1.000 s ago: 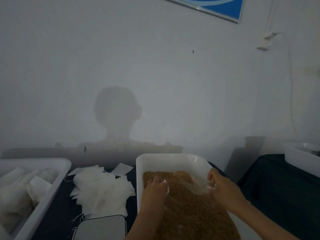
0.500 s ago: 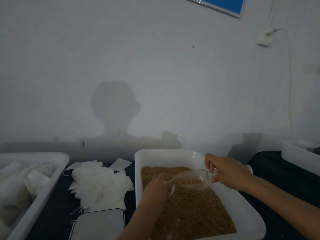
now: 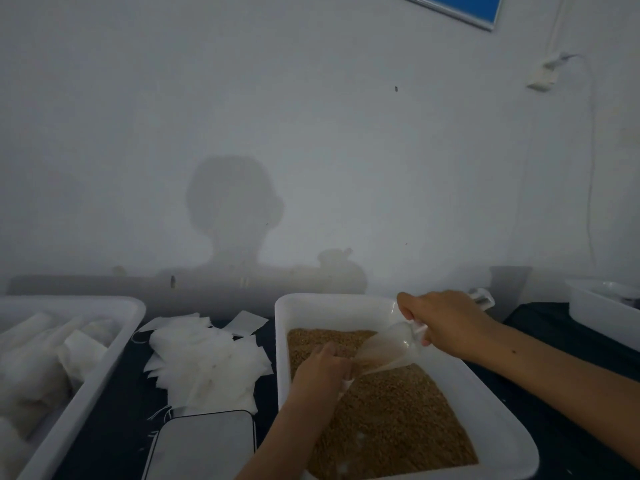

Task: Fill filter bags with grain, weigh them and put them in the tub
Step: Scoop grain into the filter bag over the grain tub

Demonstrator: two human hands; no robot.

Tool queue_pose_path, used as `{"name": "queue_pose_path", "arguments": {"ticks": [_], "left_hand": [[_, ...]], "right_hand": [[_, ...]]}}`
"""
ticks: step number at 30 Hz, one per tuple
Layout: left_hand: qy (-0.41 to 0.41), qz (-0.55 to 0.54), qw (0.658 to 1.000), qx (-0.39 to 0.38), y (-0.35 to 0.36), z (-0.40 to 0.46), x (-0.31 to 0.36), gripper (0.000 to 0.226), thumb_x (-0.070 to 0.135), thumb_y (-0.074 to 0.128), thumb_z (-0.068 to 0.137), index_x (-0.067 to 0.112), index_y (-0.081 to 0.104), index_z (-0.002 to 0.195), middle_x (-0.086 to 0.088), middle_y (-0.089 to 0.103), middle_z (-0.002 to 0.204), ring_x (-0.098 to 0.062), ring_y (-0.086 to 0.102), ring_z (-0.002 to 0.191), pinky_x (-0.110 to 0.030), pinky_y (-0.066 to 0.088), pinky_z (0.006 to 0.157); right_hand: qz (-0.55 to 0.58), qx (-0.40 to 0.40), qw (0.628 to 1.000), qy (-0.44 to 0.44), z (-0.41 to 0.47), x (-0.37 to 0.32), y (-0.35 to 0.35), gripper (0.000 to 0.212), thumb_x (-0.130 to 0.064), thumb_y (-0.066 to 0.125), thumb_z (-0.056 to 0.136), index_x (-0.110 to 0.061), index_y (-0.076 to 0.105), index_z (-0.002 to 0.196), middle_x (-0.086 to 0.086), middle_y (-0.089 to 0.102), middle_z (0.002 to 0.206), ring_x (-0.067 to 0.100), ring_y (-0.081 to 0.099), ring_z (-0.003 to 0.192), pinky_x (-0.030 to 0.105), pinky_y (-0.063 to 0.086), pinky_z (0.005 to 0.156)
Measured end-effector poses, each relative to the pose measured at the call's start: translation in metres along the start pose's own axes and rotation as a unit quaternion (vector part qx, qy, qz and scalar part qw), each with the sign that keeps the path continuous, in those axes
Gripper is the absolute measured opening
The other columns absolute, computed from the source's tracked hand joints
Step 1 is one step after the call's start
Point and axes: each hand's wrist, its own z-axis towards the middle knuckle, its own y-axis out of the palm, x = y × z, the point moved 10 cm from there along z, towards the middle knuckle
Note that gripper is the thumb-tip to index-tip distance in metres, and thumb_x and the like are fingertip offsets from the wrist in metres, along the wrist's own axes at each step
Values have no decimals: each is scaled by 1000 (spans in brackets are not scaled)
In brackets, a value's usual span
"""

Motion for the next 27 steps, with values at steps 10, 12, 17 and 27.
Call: {"name": "queue_pose_path", "arguments": {"ticks": [10,12,17,27], "left_hand": [[-68,-143,986,51,-7,3,-22,11,4,54,90,7,61,99,0,53,99,-9,45,87,-12,29,61],[-115,-242,959,92,-16,-1,-35,8,4,54,91,11,57,89,0,52,87,-10,45,77,-10,32,59],[-165,-358,911,120,-21,-8,-49,25,2,50,93,14,43,72,-5,51,78,-10,43,71,-21,33,61],[-221,-417,868,156,-15,-12,-66,24,6,45,96,13,39,73,-7,48,77,-19,42,73,-31,35,66]], "right_hand": [[-70,84,994,-12,-9,-3,-21,35,-6,53,87,-24,36,112,-10,57,93,13,53,82,29,33,70],[-33,66,997,28,-12,12,-14,30,-10,54,88,-22,36,109,-11,54,86,10,52,75,27,35,65],[46,-55,992,104,-24,31,37,26,-20,57,89,-21,37,104,-5,51,92,10,47,78,22,34,57],[172,-96,977,82,-18,-15,106,23,-14,65,79,-25,45,77,-8,53,82,7,50,72,18,37,61]]}}
